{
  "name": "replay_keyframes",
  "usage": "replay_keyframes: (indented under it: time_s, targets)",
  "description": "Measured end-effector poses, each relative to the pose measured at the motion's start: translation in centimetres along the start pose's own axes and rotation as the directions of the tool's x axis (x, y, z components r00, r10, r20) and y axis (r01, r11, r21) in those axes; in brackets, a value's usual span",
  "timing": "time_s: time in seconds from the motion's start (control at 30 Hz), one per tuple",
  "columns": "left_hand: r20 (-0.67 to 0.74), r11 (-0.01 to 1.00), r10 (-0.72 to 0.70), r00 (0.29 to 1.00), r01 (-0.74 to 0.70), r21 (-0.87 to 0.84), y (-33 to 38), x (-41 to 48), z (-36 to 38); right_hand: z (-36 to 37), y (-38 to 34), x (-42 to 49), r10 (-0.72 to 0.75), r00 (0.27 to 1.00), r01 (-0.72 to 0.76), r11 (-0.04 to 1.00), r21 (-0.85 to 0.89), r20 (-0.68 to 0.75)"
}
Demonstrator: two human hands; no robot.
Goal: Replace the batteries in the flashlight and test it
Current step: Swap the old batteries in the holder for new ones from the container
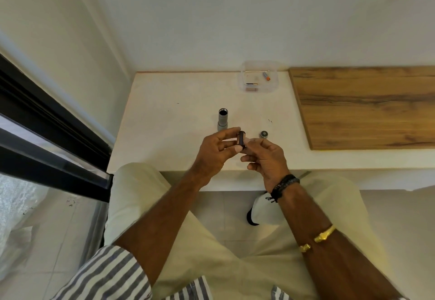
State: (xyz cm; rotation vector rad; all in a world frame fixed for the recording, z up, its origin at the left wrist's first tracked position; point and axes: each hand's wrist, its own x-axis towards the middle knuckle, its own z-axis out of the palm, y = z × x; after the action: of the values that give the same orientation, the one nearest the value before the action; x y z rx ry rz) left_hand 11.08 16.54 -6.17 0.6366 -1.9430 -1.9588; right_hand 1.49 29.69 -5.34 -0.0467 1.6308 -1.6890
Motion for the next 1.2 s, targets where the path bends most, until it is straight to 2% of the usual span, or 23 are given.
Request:
replay_keyframes:
  time_s: [0.1, 0.2, 0.4, 0.53, 0.87, 1.07, 1.2]
  targets:
    - [0.01, 0.998, -0.037, 0.999, 0.038, -0.041, 0.0, 0.3, -0.4, -0.5, -0.2, 0.2, -0.119, 0.993, 0.115, 0.984, -0.137, -0.019]
    - [0.026, 0.997, -0.062, 0.998, 0.063, -0.041, -0.3, 0.5, -0.6, -0.9, -0.2, 0.4, -0.298, 0.955, 0.287, 0.913, -0.29, 0.006]
    - [0.049, 0.996, -0.08, 0.996, 0.081, -0.026, -0.7, 0.6, -0.9, -1.6, -0.3, 0.7, -0.444, 0.888, 0.442, 0.758, -0.48, 0.118]
    - [0.057, 0.994, -0.092, 0.994, 0.095, -0.052, -0.9, 0.6, -1.0, -1.8, -0.3, 0.8, -0.459, 0.875, 0.469, 0.727, -0.502, 0.153]
    - [0.078, 0.993, -0.104, 0.992, 0.108, -0.05, -1.0, 0.4, -1.1, -2.0, -0.5, 0.7, -0.446, 0.87, 0.49, 0.73, -0.477, 0.21]
    - [0.095, 0.993, -0.104, 0.99, 0.109, -0.042, -1.0, 0.3, -1.2, -2.0, -0.5, 0.8, -0.459, 0.858, 0.505, 0.669, -0.546, 0.231]
    - [0.115, 0.992, -0.099, 0.988, 0.108, -0.069, -0.9, 0.3, -1.1, -1.8, -0.5, 0.8, -0.507, 0.82, 0.561, 0.622, -0.546, 0.265]
